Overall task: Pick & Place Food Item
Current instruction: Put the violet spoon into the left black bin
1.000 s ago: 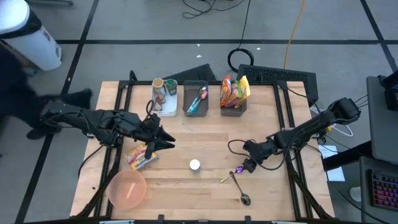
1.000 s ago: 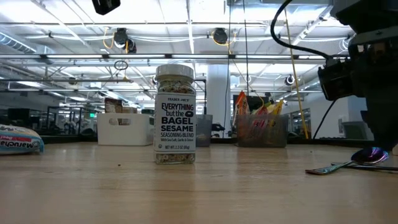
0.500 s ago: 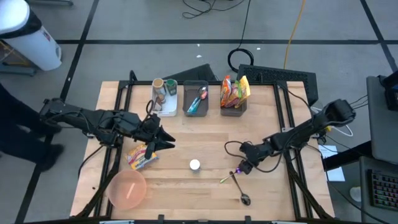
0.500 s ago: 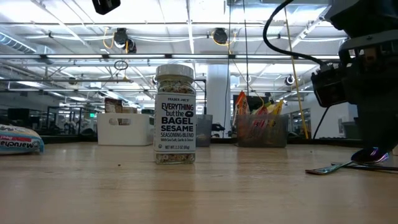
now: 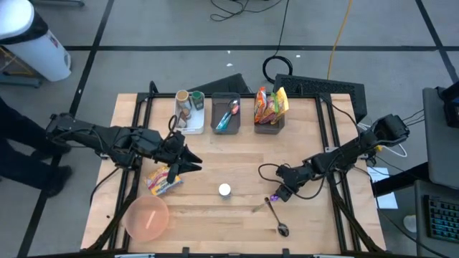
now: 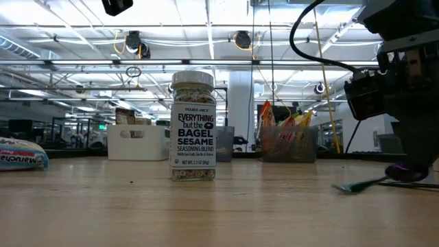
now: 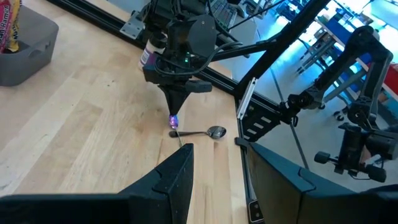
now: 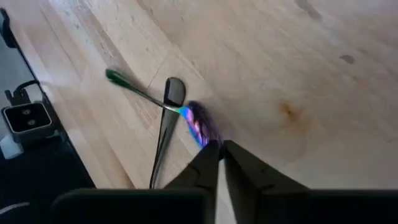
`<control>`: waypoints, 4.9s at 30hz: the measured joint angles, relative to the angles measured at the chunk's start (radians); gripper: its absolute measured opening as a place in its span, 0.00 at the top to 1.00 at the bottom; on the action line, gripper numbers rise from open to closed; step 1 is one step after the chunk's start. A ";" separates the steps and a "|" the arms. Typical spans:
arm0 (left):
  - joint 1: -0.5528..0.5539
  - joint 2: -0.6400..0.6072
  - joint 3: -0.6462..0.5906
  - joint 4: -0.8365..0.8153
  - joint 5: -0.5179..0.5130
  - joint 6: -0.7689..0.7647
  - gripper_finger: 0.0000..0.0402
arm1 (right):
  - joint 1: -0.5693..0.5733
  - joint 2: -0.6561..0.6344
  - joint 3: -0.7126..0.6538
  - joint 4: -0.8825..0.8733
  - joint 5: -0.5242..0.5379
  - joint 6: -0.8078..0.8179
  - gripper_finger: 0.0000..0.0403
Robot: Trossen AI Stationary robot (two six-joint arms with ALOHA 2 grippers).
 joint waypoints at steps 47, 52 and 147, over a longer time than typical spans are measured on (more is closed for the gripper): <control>0.074 0.650 0.902 -0.780 -0.201 0.476 0.61 | -0.348 -0.151 0.497 -0.276 0.229 -0.344 1.00; 0.073 0.740 1.001 -0.863 -0.250 0.514 0.61 | -0.360 -0.122 0.506 -0.231 0.228 -0.350 1.00; 0.315 0.809 1.035 -1.043 -0.178 0.411 1.00 | -0.425 -0.109 0.506 0.062 0.313 -0.536 0.56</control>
